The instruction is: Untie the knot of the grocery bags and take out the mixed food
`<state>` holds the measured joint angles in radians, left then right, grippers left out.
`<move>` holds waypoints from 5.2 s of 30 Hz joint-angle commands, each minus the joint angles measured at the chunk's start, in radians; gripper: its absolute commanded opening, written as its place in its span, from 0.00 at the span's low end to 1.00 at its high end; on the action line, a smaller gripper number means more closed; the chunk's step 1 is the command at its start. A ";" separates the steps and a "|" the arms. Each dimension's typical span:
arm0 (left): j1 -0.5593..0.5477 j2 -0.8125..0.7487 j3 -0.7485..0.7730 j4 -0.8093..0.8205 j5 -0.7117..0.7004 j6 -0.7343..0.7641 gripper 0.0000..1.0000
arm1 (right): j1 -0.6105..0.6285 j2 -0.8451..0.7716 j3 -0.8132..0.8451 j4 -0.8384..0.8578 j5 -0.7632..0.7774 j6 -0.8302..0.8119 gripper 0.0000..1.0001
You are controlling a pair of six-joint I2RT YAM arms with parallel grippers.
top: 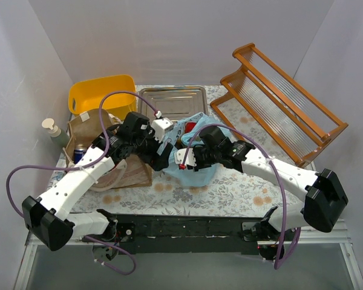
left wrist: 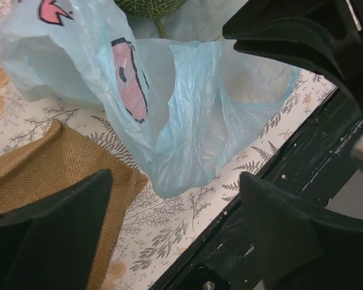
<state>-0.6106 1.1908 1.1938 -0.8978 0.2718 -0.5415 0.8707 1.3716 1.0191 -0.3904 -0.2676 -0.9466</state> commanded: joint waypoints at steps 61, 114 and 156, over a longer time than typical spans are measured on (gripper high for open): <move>0.005 -0.051 -0.069 -0.159 0.007 0.169 0.00 | -0.093 0.238 0.267 -0.301 -0.180 -0.394 0.01; 0.005 -0.114 -0.148 -0.187 -0.036 0.190 0.00 | 0.056 0.314 0.160 0.069 0.171 0.249 0.01; 0.005 -0.117 -0.157 -0.153 0.055 0.163 0.00 | 0.037 0.452 0.082 0.065 0.260 0.586 0.13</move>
<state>-0.6041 1.0962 1.0531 -1.0607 0.3107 -0.3817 0.9310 1.8240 1.1343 -0.2825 -0.0540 -0.3851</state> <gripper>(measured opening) 0.009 0.215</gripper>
